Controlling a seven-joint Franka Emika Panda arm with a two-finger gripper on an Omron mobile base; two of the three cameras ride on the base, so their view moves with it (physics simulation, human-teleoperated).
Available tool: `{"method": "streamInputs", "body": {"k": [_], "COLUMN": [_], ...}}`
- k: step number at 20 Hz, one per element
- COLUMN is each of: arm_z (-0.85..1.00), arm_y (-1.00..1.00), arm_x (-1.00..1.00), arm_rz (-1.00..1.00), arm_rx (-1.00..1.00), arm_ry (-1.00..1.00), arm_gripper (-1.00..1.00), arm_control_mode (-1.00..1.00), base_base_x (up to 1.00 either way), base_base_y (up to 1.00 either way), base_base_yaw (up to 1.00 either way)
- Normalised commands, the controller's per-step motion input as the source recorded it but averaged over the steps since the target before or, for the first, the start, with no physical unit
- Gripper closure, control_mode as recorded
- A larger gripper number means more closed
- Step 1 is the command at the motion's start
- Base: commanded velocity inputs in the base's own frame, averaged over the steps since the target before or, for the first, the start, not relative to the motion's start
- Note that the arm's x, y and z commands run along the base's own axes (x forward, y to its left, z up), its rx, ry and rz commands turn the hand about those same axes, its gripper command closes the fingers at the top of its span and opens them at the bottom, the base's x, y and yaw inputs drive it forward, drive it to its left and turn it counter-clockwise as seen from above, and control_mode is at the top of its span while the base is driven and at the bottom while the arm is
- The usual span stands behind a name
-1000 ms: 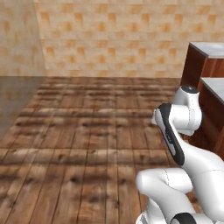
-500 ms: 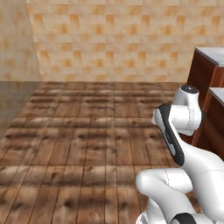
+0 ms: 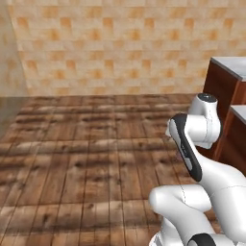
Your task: There is a wine glass and glass cup on the dining counter. Place the wine bottle next to the wine glass and the juice bottle next to the glass cup.
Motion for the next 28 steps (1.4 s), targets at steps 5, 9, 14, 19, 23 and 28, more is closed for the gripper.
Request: {"method": "streamInputs", "body": {"k": [5, 9, 14, 19, 23, 28], "arm_z": [0.0, 0.0, 0.0, 0.0, 0.0, 0.0], "arm_y": [0.0, 0.0, 0.0, 0.0, 0.0, 0.0], "arm_x": [0.0, 0.0, 0.0, 0.0, 0.0, 0.0], "arm_rz": [0.0, 0.0, 0.0, 0.0, 0.0, 0.0], "arm_rx": [0.0, 0.0, 0.0, 0.0, 0.0, 0.0], "arm_ry": [0.0, 0.0, 0.0, 0.0, 0.0, 0.0], "arm_gripper": [1.0, 1.0, 1.0, 1.0, 1.0, 1.0], "arm_control_mode": [1.0, 1.0, 1.0, 1.0, 1.0, 1.0], "base_base_x": [0.75, 0.81, 0.81, 0.78, 0.77, 0.77], "base_base_y": [-0.17, -0.16, -0.15, -0.12, -0.15, -0.16], "base_base_yaw": [-0.12, -0.07, -0.07, -0.12, -0.11, -0.11]}}
